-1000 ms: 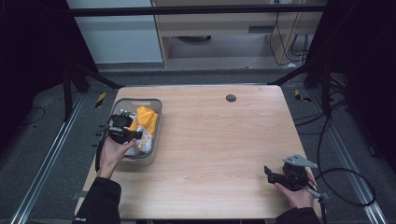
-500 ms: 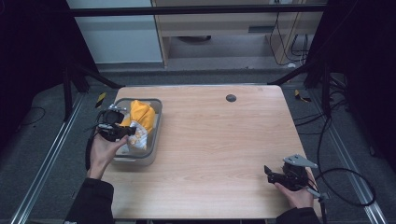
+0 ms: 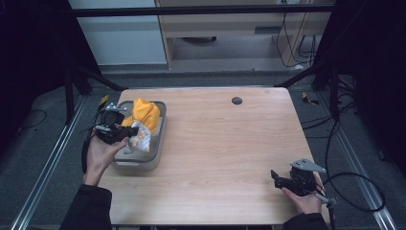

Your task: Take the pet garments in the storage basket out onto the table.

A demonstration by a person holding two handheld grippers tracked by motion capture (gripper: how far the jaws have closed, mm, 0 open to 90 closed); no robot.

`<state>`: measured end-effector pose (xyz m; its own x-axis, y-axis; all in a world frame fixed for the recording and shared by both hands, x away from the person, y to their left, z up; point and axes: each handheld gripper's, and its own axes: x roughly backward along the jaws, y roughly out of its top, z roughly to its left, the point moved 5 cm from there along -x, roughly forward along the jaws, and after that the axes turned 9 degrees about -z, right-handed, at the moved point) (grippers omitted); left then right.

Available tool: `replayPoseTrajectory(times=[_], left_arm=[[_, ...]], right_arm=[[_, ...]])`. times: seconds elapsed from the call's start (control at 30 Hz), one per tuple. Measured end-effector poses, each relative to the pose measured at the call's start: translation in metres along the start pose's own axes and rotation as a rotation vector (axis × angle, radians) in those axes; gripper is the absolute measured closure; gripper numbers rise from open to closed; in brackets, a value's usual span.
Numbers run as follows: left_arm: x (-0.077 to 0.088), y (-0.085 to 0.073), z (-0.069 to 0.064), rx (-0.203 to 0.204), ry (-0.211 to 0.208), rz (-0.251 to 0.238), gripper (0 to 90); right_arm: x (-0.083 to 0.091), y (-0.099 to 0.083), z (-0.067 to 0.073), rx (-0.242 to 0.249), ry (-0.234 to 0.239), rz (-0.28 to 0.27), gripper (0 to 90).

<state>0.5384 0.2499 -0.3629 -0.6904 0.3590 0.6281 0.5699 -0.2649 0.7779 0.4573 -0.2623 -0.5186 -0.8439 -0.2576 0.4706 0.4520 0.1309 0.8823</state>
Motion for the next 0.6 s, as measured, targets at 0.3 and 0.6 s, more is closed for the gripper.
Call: replayPoseTrajectory(times=[0.3,0.6], left_arm=[[0.009,0.008,-0.015,-0.040,-0.034,-0.013,83.8],[0.014,0.014,-0.030,-0.071,-0.077,-0.024,83.8]], right_arm=[[0.000,0.000,-0.001,0.002,-0.001,-0.003,15.1],[0.001,0.001,-0.001,0.003,-0.001,-0.007,15.1]])
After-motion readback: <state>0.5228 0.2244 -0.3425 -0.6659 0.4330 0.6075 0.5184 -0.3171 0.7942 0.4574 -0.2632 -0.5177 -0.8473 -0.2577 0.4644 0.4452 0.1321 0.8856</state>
